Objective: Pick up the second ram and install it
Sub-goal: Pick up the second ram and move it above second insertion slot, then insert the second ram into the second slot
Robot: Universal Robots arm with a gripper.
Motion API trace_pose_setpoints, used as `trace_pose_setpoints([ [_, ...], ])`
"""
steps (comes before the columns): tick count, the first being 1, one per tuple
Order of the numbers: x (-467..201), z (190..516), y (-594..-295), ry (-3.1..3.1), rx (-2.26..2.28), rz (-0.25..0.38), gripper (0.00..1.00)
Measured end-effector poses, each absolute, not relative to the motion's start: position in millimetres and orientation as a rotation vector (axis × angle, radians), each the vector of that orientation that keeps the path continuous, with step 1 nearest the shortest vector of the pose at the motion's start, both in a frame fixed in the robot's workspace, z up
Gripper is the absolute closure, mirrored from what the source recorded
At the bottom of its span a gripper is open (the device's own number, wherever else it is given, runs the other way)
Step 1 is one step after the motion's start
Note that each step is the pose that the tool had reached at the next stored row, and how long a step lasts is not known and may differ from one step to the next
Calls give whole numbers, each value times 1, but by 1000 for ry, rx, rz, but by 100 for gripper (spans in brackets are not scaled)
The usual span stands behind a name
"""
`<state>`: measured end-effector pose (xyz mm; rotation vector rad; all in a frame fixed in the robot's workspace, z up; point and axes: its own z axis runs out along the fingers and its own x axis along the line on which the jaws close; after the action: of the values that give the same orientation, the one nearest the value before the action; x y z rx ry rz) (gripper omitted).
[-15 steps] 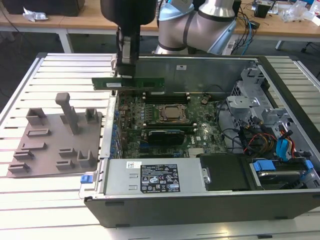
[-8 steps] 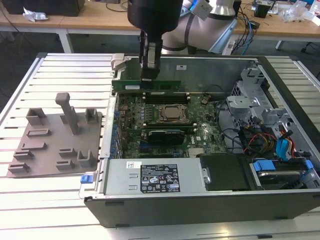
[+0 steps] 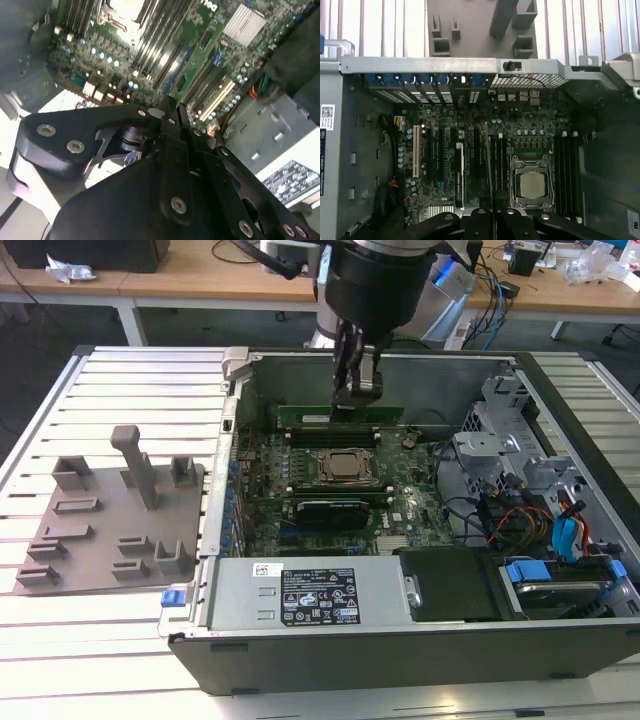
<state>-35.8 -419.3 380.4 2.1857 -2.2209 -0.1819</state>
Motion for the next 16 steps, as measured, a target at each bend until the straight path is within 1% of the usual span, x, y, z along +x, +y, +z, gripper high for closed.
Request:
trace_pose_setpoints([
  [2,-26,374,-415,-2221,2184,-184,86],
  [11,-26,373,-415,-2221,2184,-184,86],
  [16,-24,350,-415,-2221,2183,-185,86],
])
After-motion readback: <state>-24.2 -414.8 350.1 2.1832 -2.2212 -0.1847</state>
